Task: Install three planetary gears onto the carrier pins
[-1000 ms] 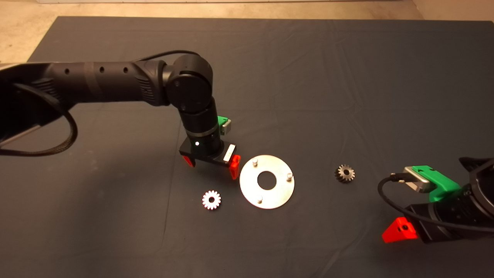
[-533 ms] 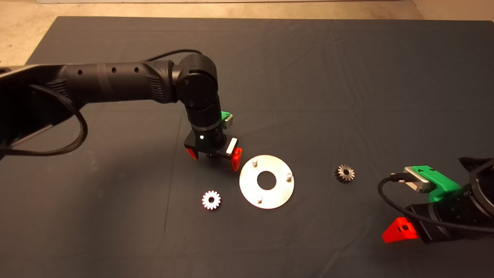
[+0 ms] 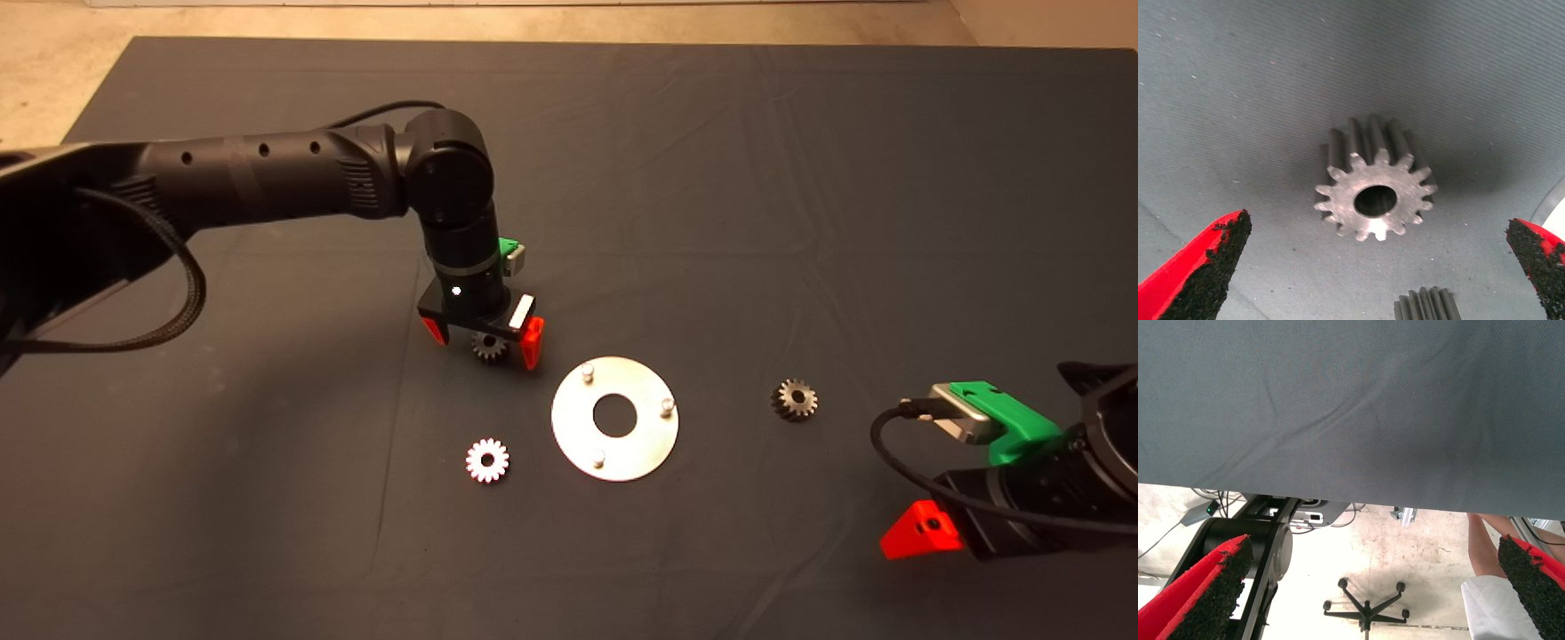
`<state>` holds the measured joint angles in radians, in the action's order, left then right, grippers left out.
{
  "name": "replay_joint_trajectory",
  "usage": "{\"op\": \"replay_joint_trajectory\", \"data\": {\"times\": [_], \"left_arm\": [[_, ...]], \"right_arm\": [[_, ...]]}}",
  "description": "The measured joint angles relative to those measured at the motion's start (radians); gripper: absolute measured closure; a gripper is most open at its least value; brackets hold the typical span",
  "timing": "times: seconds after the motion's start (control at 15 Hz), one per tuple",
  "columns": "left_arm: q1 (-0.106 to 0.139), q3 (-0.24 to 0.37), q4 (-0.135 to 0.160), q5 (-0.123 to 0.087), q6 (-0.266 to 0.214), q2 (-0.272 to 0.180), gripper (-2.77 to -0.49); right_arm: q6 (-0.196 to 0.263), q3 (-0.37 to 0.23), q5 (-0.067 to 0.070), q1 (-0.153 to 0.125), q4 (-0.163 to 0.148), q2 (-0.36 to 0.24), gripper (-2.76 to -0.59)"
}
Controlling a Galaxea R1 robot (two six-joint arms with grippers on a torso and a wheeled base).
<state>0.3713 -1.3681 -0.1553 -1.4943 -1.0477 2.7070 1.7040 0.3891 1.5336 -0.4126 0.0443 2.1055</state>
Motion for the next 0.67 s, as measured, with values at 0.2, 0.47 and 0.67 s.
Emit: {"op": "replay_joint_trajectory", "data": {"times": [0.2,0.47,0.67], "left_arm": [[0.000,-0.008,0.000,0.001,0.013,0.014,-2.66],[0.000,-0.047,0.001,0.013,0.032,0.021,-2.52],[-0.003,-0.071,-0.003,0.013,0.045,0.019,-2.52]], "right_arm": [[0.000,0.000,0.000,0.000,0.000,0.000,-2.73],[0.000,0.000,0.000,0.000,0.000,0.000,-2.73],[0.000,0.000,-0.001,0.000,0.000,0.000,-2.73]]}}
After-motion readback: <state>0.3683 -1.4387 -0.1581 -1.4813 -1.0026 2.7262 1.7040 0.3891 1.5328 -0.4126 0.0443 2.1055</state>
